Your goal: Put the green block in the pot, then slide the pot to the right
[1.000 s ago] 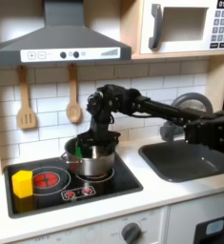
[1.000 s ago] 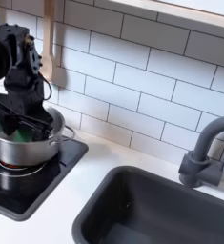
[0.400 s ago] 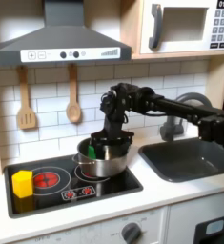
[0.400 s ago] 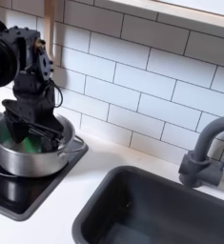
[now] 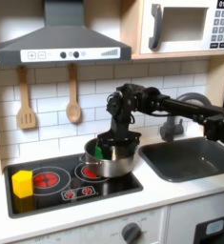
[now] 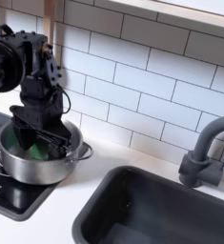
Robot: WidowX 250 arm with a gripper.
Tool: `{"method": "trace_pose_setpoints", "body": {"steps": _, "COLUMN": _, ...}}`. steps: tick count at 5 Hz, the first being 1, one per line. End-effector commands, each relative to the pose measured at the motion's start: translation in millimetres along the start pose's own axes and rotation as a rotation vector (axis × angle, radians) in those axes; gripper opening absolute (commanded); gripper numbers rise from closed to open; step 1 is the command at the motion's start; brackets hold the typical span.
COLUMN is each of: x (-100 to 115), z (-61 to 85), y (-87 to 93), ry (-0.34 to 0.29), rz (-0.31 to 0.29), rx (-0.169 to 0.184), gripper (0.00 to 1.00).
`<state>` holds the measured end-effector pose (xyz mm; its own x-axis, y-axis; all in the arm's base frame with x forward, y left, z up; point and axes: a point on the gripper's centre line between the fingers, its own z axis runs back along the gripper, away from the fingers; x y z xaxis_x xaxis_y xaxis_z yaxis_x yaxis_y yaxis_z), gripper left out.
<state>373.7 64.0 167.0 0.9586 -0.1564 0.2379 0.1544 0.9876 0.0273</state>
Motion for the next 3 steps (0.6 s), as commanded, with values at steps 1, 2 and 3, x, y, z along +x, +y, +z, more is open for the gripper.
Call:
{"method": "trace_pose_setpoints", "body": {"steps": 1, "x": -0.6, "z": -0.7, "y": -4.6, "ry": 0.002, "rz": -0.009, "rx": -0.029, "gripper": 1.00}}
{"method": "trace_pose_setpoints", "body": {"steps": 2, "x": -0.9, "z": -1.0, "y": -4.9, "ry": 0.003, "rz": -0.012, "rx": -0.031, "gripper": 1.00}}
{"method": "trace_pose_setpoints", "body": {"steps": 3, "x": -0.4, "z": -0.1, "y": -4.8, "ry": 0.000, "rz": -0.012, "rx": -0.029, "gripper": 1.00}}
